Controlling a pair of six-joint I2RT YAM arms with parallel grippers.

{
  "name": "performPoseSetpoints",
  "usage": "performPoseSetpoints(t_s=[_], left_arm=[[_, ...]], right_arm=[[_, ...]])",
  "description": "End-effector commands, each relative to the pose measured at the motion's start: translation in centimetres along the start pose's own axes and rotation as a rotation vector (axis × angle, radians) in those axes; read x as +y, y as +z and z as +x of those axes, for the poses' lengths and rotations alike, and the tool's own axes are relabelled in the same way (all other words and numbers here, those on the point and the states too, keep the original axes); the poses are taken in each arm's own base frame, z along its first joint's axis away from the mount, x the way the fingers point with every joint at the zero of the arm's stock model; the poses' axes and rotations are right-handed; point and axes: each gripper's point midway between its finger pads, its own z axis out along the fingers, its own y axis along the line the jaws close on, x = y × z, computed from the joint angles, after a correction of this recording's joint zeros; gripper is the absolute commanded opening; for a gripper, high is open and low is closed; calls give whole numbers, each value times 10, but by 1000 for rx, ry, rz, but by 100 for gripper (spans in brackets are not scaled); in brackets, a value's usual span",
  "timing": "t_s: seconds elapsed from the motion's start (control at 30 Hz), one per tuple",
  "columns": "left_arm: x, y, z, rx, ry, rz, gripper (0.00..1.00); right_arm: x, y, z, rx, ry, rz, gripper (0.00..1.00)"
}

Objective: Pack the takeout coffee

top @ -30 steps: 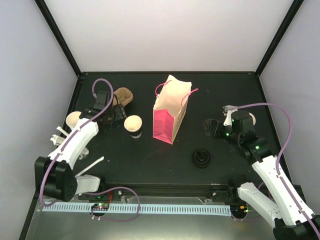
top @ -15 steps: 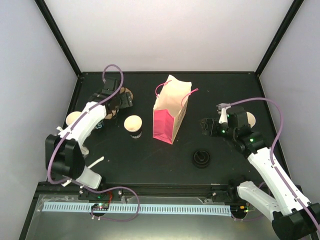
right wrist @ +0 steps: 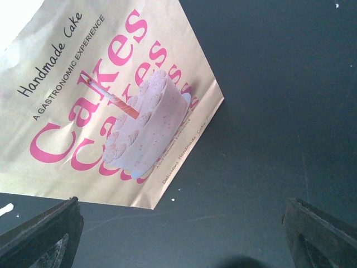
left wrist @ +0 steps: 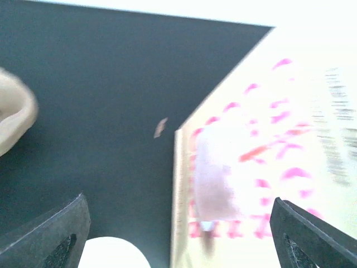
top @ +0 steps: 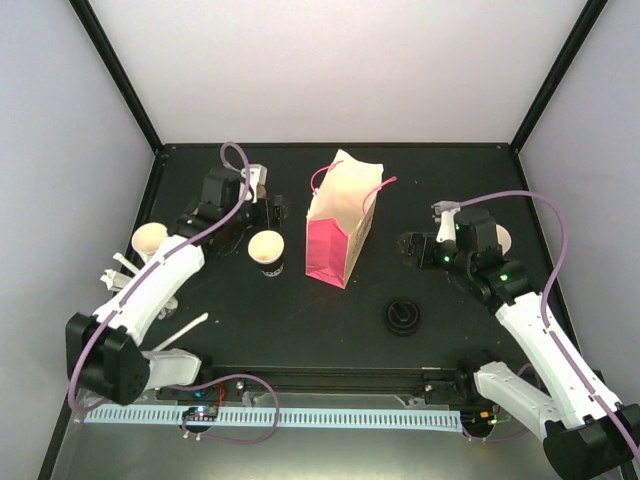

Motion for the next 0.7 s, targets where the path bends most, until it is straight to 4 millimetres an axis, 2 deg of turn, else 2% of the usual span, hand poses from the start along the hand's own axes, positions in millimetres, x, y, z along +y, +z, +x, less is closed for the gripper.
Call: performPoseSetpoints(t_s=[0.0, 0.13, 0.27, 0.33, 0.47, 0.5, 0.53, 0.57, 0.63, 0.67], left_arm=[[-73, -40, -17, -103, 126, 332, 91], [-114, -73, -18, -171, 199, 459, 91], [-140, -84, -21, -180, 273, 472, 91], [-137, -74, -22, -144, 280, 403, 91], [-103, -29, -17, 13, 279, 129, 88], [-101, -24, -16, 45, 297, 95, 87], [-100, -21, -20, 62, 305, 68, 86], [-99, -15, -14, 99, 315, 48, 84], [-107, -9, -14, 127, 352, 49, 79], [-113, -7, -14, 134, 379, 55, 72]], right_arm=[[11, -5, -18, -53, -17, -36, 100], [12, -4, -19, -54, -18, -39, 100], [14, -3, -19, -51, -17, -48, 100], [15, -4, -19, -50, -16, -51, 100], [14, -7, -19, -55, -13, -51, 100], [15, -8, -19, -57, -14, -51, 100], [15, -9, -19, -59, -14, -51, 100], [15, -11, -18, -61, -14, -50, 100], [13, -13, -17, -63, -16, -43, 100], [13, -14, -17, -67, -18, -39, 100]])
